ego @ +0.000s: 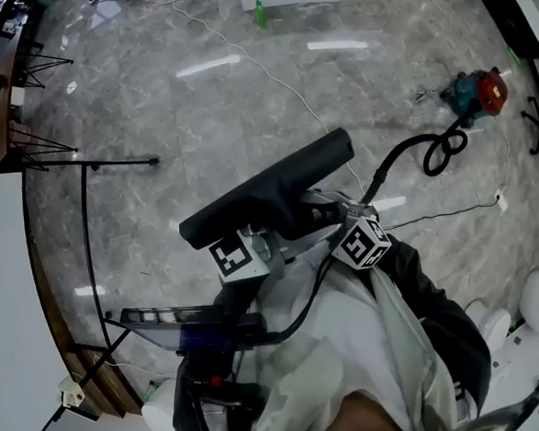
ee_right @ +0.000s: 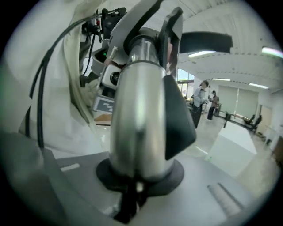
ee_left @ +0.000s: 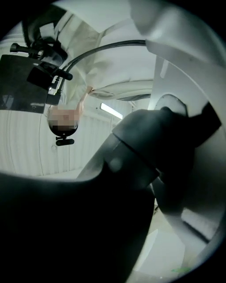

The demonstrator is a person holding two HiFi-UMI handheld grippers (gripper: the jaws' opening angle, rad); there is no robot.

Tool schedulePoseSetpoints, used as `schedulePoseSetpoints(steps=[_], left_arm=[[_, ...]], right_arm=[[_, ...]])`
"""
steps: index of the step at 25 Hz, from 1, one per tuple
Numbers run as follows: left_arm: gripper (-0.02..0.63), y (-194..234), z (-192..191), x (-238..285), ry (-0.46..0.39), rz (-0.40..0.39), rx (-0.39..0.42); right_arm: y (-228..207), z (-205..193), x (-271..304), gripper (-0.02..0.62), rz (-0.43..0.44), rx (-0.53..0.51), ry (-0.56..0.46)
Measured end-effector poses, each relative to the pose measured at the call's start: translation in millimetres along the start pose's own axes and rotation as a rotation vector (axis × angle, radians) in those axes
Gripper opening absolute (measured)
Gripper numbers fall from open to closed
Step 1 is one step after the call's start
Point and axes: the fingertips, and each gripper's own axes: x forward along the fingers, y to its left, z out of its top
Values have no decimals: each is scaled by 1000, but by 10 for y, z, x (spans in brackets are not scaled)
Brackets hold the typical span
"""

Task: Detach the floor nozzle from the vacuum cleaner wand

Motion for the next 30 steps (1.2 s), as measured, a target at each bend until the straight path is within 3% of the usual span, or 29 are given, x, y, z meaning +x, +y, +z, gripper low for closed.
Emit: schedulePoseSetpoints(steps=[3, 7, 12, 14, 16, 20, 22, 24, 26, 28, 30], left_arm=[[83, 119, -78, 35, 7, 64, -66], [80, 439, 41, -78, -88, 206, -129], [77, 653, 90, -275, -115, 372, -164], [77, 691, 109, -310, -119, 409, -162], [75, 557, 145, -276, -110, 324, -125], [78, 16, 141, -175, -52, -3, -17], [80, -41, 107, -145, -48, -36, -13], [80, 135, 132, -121, -88, 59, -49], [73, 358, 162, -126, -114, 191, -81], [72, 531, 162, -155, -93, 316, -88], [73, 639, 165, -188, -74, 400, -95]], right_arm=[[33, -40, -20, 51, 83, 60, 3], [-90, -19, 127, 51, -28, 109, 47], [-217, -4, 194, 51, -189, 114, 104], [-237, 5, 204, 51, -208, 104, 116], [-162, 38, 201, 51, -153, 88, 100], [135, 99, 96, 51, 92, 34, 34], [185, 106, 61, 51, 149, 33, 15], [81, 79, 79, 51, 78, 62, 22], [-82, 69, 118, 51, -71, 98, 39], [-214, 63, 142, 49, -201, 120, 69], [-284, 72, 155, 50, -263, 125, 87]])
